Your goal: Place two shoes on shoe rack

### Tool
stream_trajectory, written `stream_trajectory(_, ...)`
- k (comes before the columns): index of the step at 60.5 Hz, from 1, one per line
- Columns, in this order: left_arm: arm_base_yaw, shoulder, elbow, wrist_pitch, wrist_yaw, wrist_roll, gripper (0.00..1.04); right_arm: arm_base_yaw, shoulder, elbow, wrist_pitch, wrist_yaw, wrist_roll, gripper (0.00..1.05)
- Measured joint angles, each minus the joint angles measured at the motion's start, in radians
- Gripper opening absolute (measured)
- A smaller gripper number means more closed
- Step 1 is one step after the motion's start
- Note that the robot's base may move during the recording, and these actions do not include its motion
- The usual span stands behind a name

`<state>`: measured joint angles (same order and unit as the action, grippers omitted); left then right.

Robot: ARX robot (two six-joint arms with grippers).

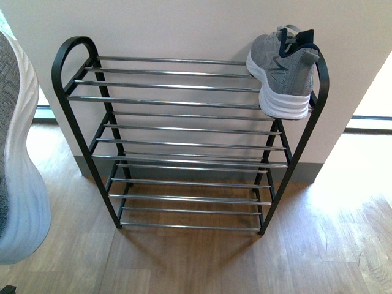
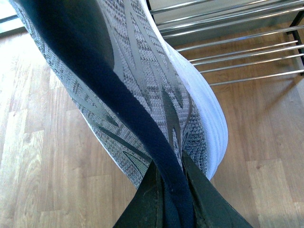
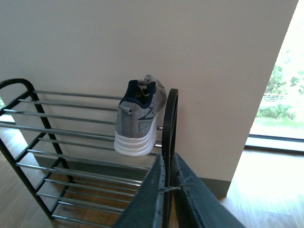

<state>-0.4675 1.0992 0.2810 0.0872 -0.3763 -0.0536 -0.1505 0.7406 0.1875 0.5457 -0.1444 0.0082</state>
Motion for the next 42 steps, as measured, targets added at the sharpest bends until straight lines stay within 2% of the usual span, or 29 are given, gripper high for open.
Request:
stream_trajectory(10, 0.000, 0.000, 0.000, 0.000, 0.000, 0.000, 0.03, 0.051, -0.109, -0.071, -0.038, 0.052, -0.005, 0.01)
stream_trajectory(12, 0.000, 0.000, 0.000, 0.000, -0.001, 0.000, 0.03, 0.090, -0.134, -0.083, -0.052, 0.114, -0.004, 0.01)
stream_trajectory(17, 0.000, 0.000, 0.000, 0.000, -0.001, 0.000, 0.03, 0.138, -0.175, -0.102, -0.075, 0.134, -0.005, 0.01)
stream_trajectory(42, 0.000, 0.000, 0.000, 0.000, -0.001, 0.000, 0.03, 0.147, -0.341, -0.153, -0.187, 0.144, -0.005, 0.01)
